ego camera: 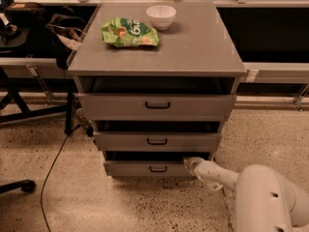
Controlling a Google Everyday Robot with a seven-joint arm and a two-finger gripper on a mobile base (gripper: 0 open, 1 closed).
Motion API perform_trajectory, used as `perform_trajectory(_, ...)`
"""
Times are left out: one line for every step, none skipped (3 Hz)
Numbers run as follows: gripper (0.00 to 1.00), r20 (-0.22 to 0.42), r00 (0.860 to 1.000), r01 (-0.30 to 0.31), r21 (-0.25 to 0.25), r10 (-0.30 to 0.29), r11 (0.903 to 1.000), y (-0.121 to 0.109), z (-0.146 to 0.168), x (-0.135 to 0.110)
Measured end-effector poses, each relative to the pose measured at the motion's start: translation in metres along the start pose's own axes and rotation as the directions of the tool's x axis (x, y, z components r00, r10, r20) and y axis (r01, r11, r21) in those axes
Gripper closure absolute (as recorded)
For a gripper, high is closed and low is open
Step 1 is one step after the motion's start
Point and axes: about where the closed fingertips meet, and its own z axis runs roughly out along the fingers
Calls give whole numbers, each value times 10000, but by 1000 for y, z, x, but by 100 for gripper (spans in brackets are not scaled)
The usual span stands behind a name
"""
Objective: Open bottom drawer
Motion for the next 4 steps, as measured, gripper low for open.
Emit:
perform_trajectory(100,-494,9987,76,-616,-106,9981,-4,-19,17)
perform_trajectory(100,-496,9987,79,-618,-109,9981,-4,-19,17)
perform_trajectory(100,-729,9958,480,-901,-547,9948,1,-11,15)
perform_trajectory(100,-953,9829,1449,-1300,-1578,9809,6,-1,14)
